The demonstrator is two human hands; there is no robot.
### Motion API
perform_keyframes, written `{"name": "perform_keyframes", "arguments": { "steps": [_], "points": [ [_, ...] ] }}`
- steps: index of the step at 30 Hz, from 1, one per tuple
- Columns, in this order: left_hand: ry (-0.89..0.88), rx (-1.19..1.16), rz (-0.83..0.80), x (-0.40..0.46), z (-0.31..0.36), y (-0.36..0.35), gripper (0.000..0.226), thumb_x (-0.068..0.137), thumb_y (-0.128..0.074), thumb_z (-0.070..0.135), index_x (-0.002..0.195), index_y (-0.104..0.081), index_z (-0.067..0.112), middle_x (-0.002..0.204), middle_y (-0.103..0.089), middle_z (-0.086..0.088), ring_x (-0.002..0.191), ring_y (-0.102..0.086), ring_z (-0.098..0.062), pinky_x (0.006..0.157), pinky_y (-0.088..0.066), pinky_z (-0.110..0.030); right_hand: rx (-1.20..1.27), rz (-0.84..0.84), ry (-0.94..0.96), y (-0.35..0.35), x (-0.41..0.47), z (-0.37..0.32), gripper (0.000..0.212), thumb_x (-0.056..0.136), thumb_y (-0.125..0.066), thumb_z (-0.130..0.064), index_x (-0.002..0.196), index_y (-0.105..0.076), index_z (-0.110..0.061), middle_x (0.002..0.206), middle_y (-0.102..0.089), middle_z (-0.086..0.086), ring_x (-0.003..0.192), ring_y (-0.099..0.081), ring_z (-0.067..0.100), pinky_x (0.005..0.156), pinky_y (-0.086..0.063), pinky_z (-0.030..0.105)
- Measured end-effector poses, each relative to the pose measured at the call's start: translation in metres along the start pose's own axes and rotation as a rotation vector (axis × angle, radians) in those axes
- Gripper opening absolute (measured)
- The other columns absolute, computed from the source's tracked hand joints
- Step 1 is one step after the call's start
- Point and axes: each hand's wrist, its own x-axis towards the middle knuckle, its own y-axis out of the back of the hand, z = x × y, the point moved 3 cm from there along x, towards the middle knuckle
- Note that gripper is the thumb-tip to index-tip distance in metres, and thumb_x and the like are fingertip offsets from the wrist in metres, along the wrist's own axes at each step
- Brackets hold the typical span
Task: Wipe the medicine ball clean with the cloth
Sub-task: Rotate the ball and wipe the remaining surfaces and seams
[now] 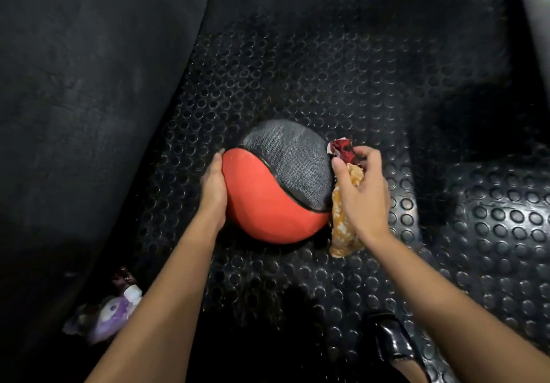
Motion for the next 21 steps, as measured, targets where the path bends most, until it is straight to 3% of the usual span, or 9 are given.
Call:
{"name": "perform_keyframes", "arguments": {
  "steps": [2, 5, 8, 11, 15, 21],
  "points": [
    [-0.065, -0.011, 0.03, -0.01, -0.004, -0.002, 0.038, 0.101, -0.037, 0.039, 0.13, -0.056, 0.026, 0.135, -0.054, 0.004, 0.122, -0.05, -0.012, 0.108, -0.036, -0.031, -0.044, 0.04, 0.092, 0.009, 0.0, -0.011, 0.032, 0.086, -0.053, -0.054, 0.109, -0.055, -0.032, 0.106, -0.065, -0.011, 0.1, -0.059, 0.013, 0.085, -0.046, 0.036],
    [-0.175, 0.038, 0.067, -0.029, -0.003, -0.01, 0.037, 0.103, -0.032, 0.032, 0.133, -0.053, 0.026, 0.133, -0.047, 0.008, 0.121, -0.042, -0.007, 0.099, -0.032, -0.022, -0.139, 0.084, 0.187, 0.018, 0.017, -0.043, 0.037, 0.087, -0.054, -0.054, 0.111, -0.063, -0.028, 0.108, -0.064, -0.007, 0.102, -0.059, 0.016, 0.081, -0.043, 0.031],
    [-0.266, 0.106, 0.039, -0.042, -0.001, -0.022, 0.036, 0.104, -0.031, 0.031, 0.133, -0.052, 0.028, 0.138, -0.045, 0.009, 0.125, -0.04, -0.006, 0.099, -0.026, -0.019, -0.377, -0.017, 0.224, 0.011, 0.039, -0.075, 0.045, 0.088, -0.047, -0.06, 0.119, -0.061, -0.03, 0.115, -0.058, -0.001, 0.105, -0.056, 0.023, 0.074, -0.034, 0.029],
    [-0.325, 0.23, -0.014, -0.042, 0.007, -0.03, 0.038, 0.103, -0.032, 0.028, 0.136, -0.05, 0.024, 0.142, -0.045, 0.005, 0.131, -0.037, -0.009, 0.106, -0.024, -0.021, -0.571, -0.111, 0.259, 0.007, 0.045, -0.074, 0.037, 0.092, -0.047, -0.052, 0.117, -0.063, -0.031, 0.115, -0.055, 0.003, 0.107, -0.055, 0.029, 0.074, -0.036, 0.033],
    [-0.264, 0.397, -0.045, -0.038, 0.029, -0.048, 0.04, 0.101, -0.032, 0.025, 0.137, -0.05, 0.024, 0.144, -0.046, 0.003, 0.134, -0.038, -0.016, 0.115, -0.024, -0.034, -0.515, -0.145, 0.172, 0.02, 0.036, -0.059, 0.034, 0.093, -0.048, -0.046, 0.119, -0.062, -0.027, 0.118, -0.054, 0.002, 0.112, -0.05, 0.028, 0.079, -0.039, 0.037],
    [-0.379, 0.523, 0.142, -0.065, 0.028, -0.072, 0.042, 0.1, -0.03, 0.031, 0.136, -0.052, 0.029, 0.145, -0.046, 0.011, 0.137, -0.035, -0.014, 0.114, -0.025, -0.042, -0.498, -0.226, 0.116, 0.032, 0.041, -0.053, 0.031, 0.093, -0.053, -0.042, 0.119, -0.062, -0.028, 0.123, -0.059, 0.0, 0.114, -0.054, 0.025, 0.086, -0.042, 0.035]
  ]
}}
